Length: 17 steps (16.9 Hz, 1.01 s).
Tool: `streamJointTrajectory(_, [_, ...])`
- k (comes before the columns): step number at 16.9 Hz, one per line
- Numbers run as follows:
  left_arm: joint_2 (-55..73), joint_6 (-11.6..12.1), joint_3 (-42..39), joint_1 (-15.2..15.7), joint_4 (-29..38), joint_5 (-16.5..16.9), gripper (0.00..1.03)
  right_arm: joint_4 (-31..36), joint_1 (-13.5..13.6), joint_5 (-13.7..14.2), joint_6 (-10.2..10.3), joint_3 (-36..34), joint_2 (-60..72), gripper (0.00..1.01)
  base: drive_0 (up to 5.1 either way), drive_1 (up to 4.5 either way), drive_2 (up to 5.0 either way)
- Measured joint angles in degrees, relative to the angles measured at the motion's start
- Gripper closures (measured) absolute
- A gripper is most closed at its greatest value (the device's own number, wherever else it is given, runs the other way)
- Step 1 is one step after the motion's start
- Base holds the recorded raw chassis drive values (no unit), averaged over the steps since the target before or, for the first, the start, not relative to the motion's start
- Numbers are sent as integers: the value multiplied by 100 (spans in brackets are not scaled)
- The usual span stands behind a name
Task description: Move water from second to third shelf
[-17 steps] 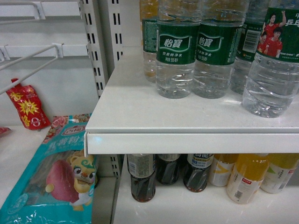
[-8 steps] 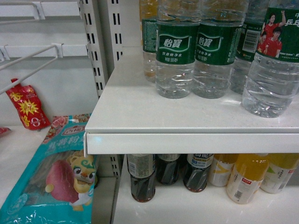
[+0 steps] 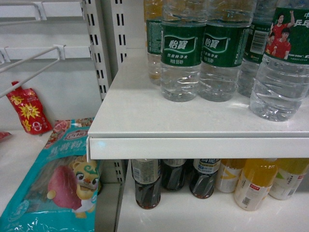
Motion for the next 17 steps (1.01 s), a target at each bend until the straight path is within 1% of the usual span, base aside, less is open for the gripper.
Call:
streamJointTrajectory(4, [0, 0, 0, 0, 4, 2, 5, 22, 0, -7, 0, 0, -4, 99, 0, 0, 0])
streamJointTrajectory(5, [0, 0, 0, 0, 7, 2, 5, 22, 0, -7, -4, 0, -4, 89, 0, 0, 0])
streamJointTrajectory(8, [-2, 0, 0, 0, 4, 2, 5, 22, 0, -7, -4, 0, -4, 51, 0, 0, 0])
streamJointTrajectory(10, [-2, 0, 0, 0, 7, 2, 5, 22, 0, -7, -4, 0, -4, 21, 0, 0, 0])
streamJointTrajectory(11, [-2, 0, 0, 0, 4, 2, 5, 22, 0, -7, -4, 0, -4, 8, 0, 0, 0])
streamJointTrajectory(13, [-2, 0, 0, 0, 4, 2, 5, 22, 0, -7, -2, 0, -4, 2, 0, 0, 0])
streamJointTrajectory(14, [-2, 0, 0, 0, 4, 2, 5, 22, 0, -7, 0, 0, -4, 2, 0, 0, 0])
streamJointTrajectory(15, [0, 0, 0, 0, 4, 2, 5, 22, 0, -7, -2, 0, -4, 4, 0, 0, 0])
streamJointTrajectory(17, [-2, 0, 0, 0, 4, 2, 5, 22, 0, -7, -2, 0, -4, 3, 0, 0, 0])
